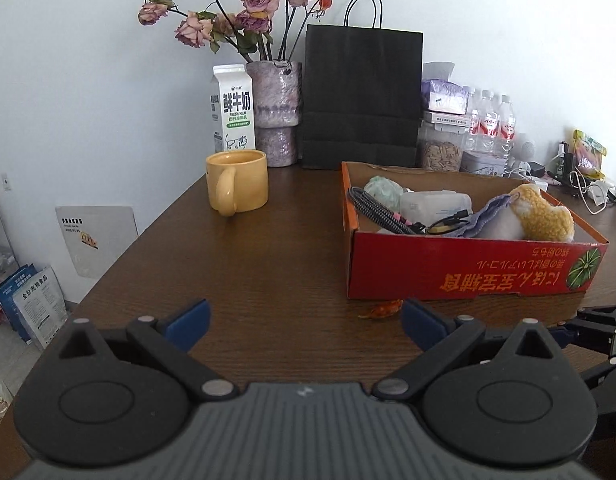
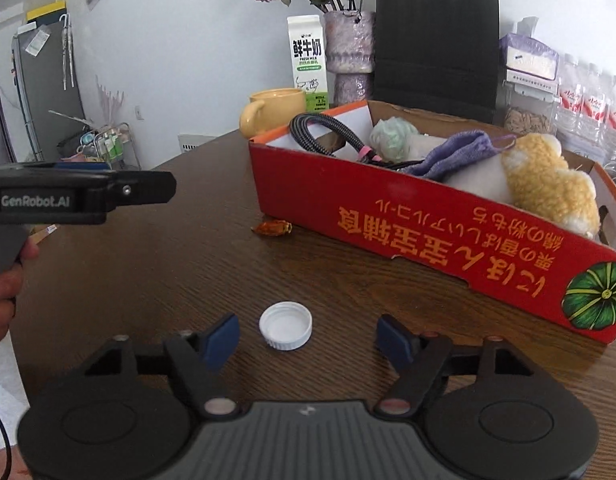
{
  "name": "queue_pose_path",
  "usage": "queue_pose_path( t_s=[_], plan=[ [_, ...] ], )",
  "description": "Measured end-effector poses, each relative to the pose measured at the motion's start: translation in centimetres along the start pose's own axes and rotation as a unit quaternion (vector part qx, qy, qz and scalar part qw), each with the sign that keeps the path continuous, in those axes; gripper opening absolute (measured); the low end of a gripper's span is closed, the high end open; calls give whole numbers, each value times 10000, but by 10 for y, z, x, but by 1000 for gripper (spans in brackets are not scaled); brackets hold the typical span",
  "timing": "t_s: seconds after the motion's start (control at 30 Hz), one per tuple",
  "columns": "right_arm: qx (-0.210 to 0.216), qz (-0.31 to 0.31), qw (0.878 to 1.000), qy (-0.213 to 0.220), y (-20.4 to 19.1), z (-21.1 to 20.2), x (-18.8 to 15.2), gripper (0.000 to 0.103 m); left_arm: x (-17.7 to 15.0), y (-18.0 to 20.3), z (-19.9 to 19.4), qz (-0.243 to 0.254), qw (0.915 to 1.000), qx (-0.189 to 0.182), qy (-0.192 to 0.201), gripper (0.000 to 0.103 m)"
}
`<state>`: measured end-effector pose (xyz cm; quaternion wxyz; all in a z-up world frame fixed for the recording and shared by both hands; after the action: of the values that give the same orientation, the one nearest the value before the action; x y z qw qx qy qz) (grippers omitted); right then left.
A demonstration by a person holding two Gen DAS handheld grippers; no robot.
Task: Organize objects
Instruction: 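Move the right gripper back and grasp the small white bottle cap, then grasp the small orange chili piece with the left gripper while the right gripper holds the cap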
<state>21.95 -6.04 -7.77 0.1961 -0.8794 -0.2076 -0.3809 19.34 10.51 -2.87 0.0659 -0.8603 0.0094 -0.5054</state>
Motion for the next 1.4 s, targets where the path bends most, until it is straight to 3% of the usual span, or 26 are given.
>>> queue_pose_path(
  t_s=[0.03, 0.1, 0.17, 0.47, 0.83, 1.07, 1.3, 1.37, 1.4],
  plan=[
    [-40, -21, 10000, 40, -2, 0, 0, 64, -2, -1, 0, -13, 10000, -16, -20, 103],
    [-70, -61, 9999, 86, -5, 0, 0, 38, -5, -1, 1, -38, 10000, -37, -56, 103],
    [-52, -97, 9998, 134, -7, -1, -1, 28, -7, -1, 3, -53, 9999, -58, -92, 103],
    [-101, -8, 9992, 392, 4, -10, 1, 27, -6, 19, 21, -51, 9994, -207, -264, 103],
    [-812, 613, 9908, 891, 83, -40, 6, 28, 6, 59, 66, -159, 9977, -272, -605, 103],
    [-1052, 1047, 9833, 1052, 126, -54, 4, 27, 8, 66, 91, -557, 9947, -149, -853, 101],
    [-976, 998, 9847, 1047, 127, -54, 4, 27, 5, 66, 96, -720, 9929, -17, -943, 73],
    [-967, 1009, 9847, 1037, 127, -54, 3, 27, 6, 66, 96, -725, 9931, 10, -926, 60],
    [-965, 1012, 9848, 1034, 128, -54, 3, 28, 6, 67, 96, -701, 9933, 19, -913, 43]
  ],
)
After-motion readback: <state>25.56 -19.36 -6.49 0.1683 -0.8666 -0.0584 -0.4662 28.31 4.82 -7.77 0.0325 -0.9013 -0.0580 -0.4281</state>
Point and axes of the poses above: each gripper's, at about its wrist camera, not at the fingertips, and z roughly the way its jaws point, y to its right, x to its top, the point moved 8 cm from there along z, roughly the way its jaws point, and after that the axes turned 8 degrees about z, right-handed, at the moved point
